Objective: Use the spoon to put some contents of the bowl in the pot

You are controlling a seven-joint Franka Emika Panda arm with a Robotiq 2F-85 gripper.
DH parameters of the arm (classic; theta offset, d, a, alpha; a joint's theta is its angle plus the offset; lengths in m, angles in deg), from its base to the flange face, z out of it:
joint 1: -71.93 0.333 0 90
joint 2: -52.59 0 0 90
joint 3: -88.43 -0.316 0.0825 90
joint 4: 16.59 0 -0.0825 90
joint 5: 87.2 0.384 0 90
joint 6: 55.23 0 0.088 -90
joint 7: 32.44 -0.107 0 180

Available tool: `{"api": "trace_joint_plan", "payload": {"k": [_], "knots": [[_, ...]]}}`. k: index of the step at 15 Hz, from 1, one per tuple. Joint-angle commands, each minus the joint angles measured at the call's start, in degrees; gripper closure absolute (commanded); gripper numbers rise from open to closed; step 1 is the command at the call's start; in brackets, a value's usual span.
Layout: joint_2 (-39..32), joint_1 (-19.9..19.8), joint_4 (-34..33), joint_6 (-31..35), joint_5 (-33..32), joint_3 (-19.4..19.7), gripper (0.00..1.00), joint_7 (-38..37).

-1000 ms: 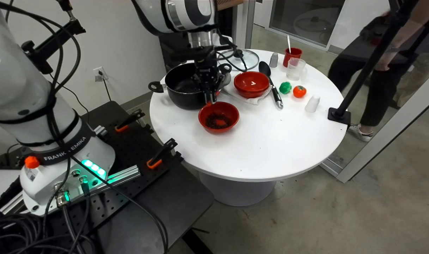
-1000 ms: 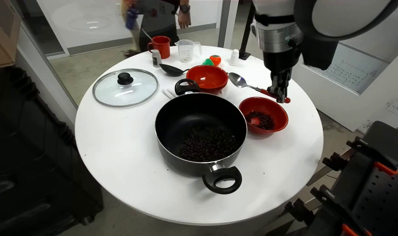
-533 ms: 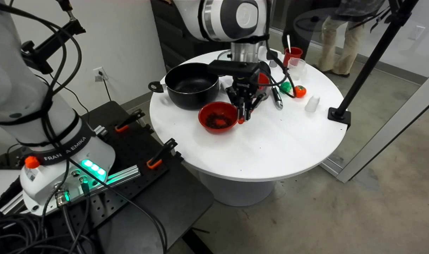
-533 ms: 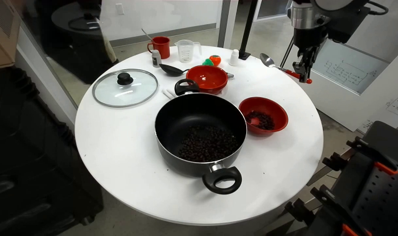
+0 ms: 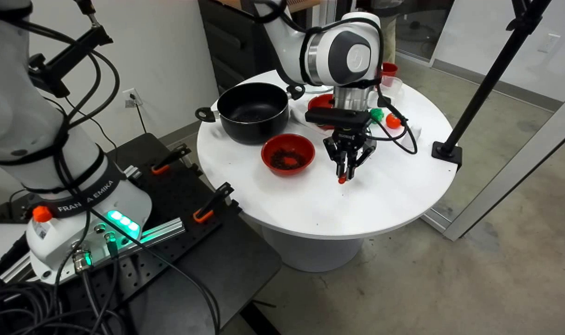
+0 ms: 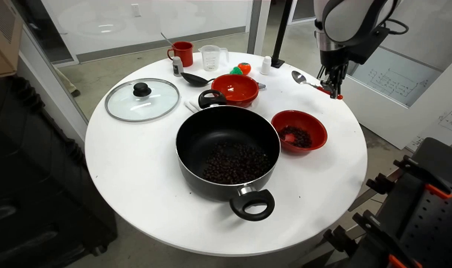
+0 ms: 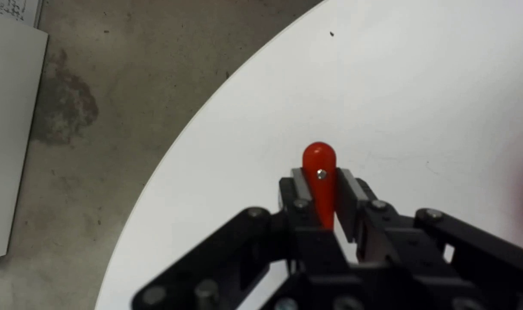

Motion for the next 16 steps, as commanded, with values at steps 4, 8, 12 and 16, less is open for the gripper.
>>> {"api": "trace_joint_plan", "payload": {"k": [4, 8, 12, 16], "knots": [[-7.34, 1.14, -8.23, -0.95, 1.80, -1.16, 0.95, 3.20], [-8.98, 0.56, -9.36, -0.17, 1.93, -1.71, 0.95, 5.33], [-10.52, -1.03, -9.63, -0.82, 3.65, -3.87, 0.95, 10.74], [-11.84, -0.80, -9.52, -1.10, 4.29, -4.78, 0.95, 13.38]]}}
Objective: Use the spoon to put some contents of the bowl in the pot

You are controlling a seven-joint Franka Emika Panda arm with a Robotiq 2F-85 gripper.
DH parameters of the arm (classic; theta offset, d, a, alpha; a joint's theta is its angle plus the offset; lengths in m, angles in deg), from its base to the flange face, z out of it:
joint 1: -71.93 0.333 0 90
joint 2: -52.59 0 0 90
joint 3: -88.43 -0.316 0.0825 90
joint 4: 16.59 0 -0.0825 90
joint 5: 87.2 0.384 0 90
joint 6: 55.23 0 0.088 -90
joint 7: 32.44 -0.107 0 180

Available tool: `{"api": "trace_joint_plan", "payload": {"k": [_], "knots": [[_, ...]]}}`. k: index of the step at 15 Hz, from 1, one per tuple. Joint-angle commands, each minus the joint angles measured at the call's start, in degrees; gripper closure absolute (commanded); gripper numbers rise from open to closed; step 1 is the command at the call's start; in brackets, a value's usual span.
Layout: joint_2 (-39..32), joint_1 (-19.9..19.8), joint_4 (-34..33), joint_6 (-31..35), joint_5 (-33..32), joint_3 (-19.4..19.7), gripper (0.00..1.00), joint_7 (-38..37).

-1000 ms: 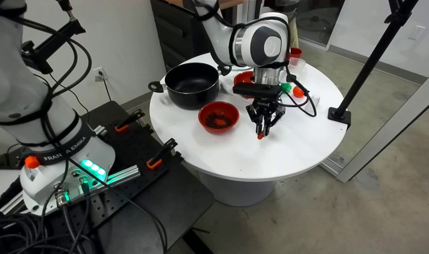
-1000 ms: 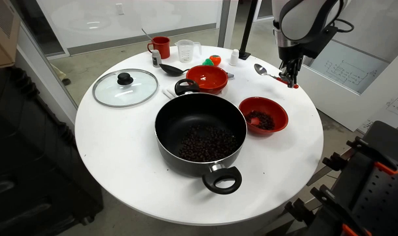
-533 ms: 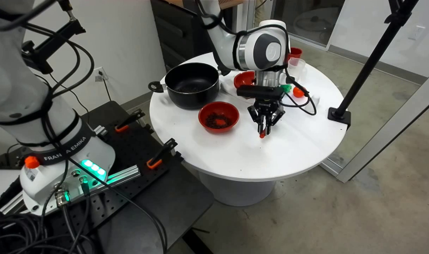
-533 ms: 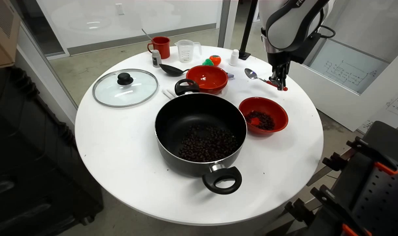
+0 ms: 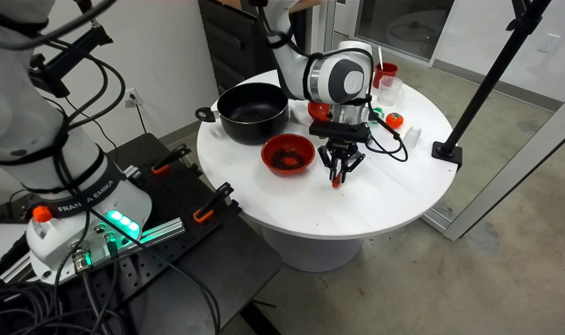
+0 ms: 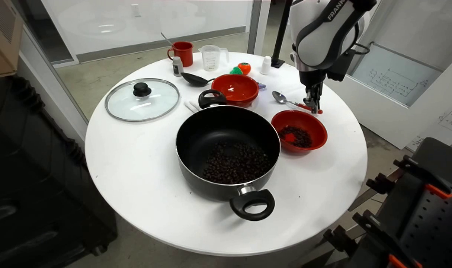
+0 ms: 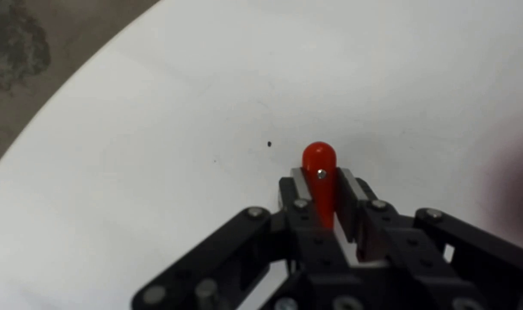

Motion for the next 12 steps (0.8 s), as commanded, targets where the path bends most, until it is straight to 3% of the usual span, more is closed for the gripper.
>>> {"api": "trace_joint_plan", "payload": {"k": [1, 3, 4, 6, 12], "knots": [[-1.65, -0.27, -1.54, -1.20, 1.84, -1.06, 0.95, 3.63], [-1.95, -0.07, -1.63, -1.27, 1.73, -1.09, 0.95, 3.80], [-1.95, -0.07, -1.69, -1.43, 1.73, -1.10, 0.56, 3.90], [-1.88, 0.02, -1.48, -1.17, 1.57, -0.96, 0.48, 3.82], [2.39, 0.54, 2.74, 3.42, 0.63, -0.77, 0.05, 3.53]]}}
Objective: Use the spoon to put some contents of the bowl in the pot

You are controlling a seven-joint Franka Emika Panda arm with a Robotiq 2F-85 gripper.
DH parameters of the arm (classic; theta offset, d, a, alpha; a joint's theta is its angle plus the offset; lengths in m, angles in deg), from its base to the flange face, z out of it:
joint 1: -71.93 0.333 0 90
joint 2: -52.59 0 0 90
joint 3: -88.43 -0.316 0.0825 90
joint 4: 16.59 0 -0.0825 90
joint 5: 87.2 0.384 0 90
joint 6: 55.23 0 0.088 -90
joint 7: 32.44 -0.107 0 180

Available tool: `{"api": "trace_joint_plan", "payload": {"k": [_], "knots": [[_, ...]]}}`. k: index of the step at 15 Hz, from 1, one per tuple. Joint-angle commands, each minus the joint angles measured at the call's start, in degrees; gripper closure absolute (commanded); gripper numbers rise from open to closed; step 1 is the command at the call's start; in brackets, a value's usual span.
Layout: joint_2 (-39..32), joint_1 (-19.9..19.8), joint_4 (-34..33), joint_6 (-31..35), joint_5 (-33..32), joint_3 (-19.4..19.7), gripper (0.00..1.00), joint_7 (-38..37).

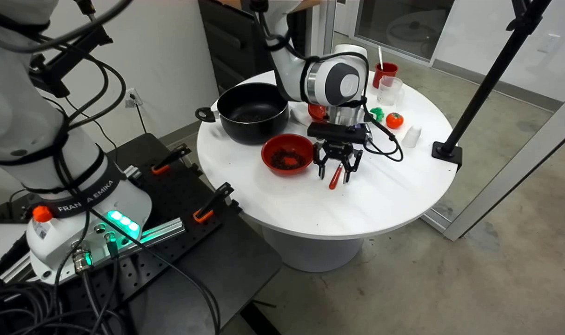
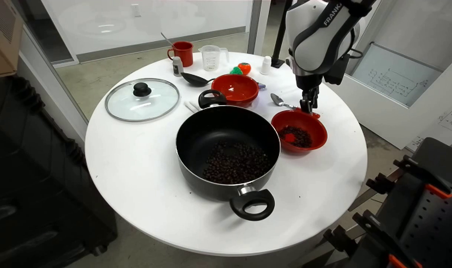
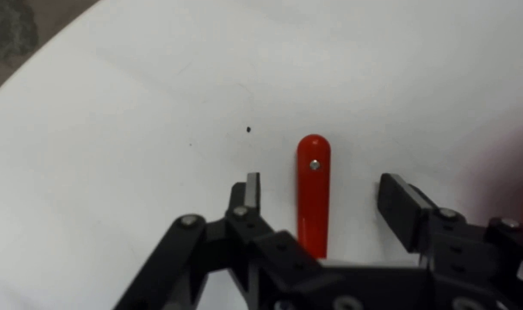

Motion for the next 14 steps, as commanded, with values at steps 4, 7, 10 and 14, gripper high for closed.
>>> {"api": "trace_joint_plan", "payload": {"k": [4, 7, 10, 14], "knots": [[9.94, 1.77, 8.94, 10.27, -0.28, 1.35, 0.00, -1.36], [15.88, 4.23, 14.87, 16.02, -1.08, 3.50, 0.00, -5.42], [14.39, 4.49, 12.71, 15.46, 0.24, 3.72, 0.00, -5.62], [18.71, 7.05, 17.11, 16.57, -0.16, 5.37, 0.00, -9.52]]}}
